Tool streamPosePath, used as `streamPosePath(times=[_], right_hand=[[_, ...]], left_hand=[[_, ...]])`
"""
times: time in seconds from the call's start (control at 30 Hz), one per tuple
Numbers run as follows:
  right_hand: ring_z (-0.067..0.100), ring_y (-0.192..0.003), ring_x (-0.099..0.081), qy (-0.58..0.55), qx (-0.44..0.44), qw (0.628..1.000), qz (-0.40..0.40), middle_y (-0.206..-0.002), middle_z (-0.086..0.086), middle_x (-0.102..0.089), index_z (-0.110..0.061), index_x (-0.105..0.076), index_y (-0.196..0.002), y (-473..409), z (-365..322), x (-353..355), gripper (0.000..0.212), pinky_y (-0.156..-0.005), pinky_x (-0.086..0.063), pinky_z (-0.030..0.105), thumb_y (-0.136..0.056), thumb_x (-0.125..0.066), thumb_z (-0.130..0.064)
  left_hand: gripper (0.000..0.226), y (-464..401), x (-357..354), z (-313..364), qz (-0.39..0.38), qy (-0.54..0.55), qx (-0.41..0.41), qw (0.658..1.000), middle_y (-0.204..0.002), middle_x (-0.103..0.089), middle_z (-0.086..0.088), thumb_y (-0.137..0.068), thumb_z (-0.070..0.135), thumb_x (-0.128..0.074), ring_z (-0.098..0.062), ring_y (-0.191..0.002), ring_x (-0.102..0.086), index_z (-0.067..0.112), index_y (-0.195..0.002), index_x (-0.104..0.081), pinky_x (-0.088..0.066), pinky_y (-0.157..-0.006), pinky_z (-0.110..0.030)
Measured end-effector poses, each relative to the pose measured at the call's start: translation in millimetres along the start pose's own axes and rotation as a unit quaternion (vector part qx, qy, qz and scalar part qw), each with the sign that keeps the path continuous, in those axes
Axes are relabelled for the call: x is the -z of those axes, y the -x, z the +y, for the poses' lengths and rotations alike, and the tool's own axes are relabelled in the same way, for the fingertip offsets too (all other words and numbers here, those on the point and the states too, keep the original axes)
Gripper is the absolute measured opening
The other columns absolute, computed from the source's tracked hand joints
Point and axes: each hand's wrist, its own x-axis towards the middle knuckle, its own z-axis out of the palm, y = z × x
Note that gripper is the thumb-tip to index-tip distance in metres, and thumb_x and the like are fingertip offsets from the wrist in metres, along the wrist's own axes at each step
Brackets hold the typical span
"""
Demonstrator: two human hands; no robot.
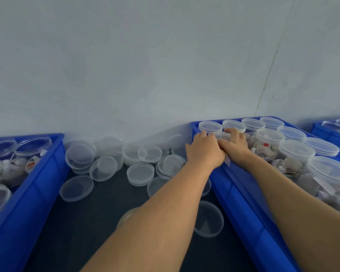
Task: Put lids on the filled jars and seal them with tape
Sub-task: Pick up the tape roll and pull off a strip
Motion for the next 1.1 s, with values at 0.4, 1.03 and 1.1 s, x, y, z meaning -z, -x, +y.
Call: streamPosePath(times=[0.4,1.03,1.1], right_hand=[[0.023,-0.095,-0.062,0.046,0.249,0.966,0.041,-0.108,0.001,-0.069,-0.028,-0.069,-0.109,65,-106,-59,0.015,-0.082,-0.046,0.036,-0.097,-0.061,-0.023],[0.006,-0.087,-0.058,0.137,0.338,0.914,-0.177,-0.094,-0.015,-0.060,-0.035,-0.066,-0.098,220,-119,-229,0.010,-0.078,-0.051,0.034,-0.099,-0.056,-0.032],[0.003,-0.088,-0.060,0.057,0.336,0.928,-0.150,-0.099,-0.017,-0.063,-0.036,-0.067,-0.102,217,-141,-226,0.012,-0.077,-0.052,0.030,-0.098,-0.060,-0.027]], left_hand=[[0.035,133,53,-97,0.238,0.262,0.213,0.911,-0.126,-0.070,0.005,-0.099,0.030,-0.052,-0.025,-0.112,-0.065,0.030,-0.133,-0.060,-0.049,-0.087,-0.038],[0.023,278,35,-205,0.385,0.381,0.264,0.798,-0.105,-0.072,0.012,-0.104,0.017,-0.059,0.002,-0.097,-0.067,0.037,-0.112,-0.066,-0.051,-0.085,-0.020],[0.024,279,39,-200,0.438,0.412,0.226,0.767,-0.119,-0.070,0.013,-0.111,0.024,-0.052,0.002,-0.108,-0.066,0.039,-0.127,-0.061,-0.054,-0.096,-0.030]])
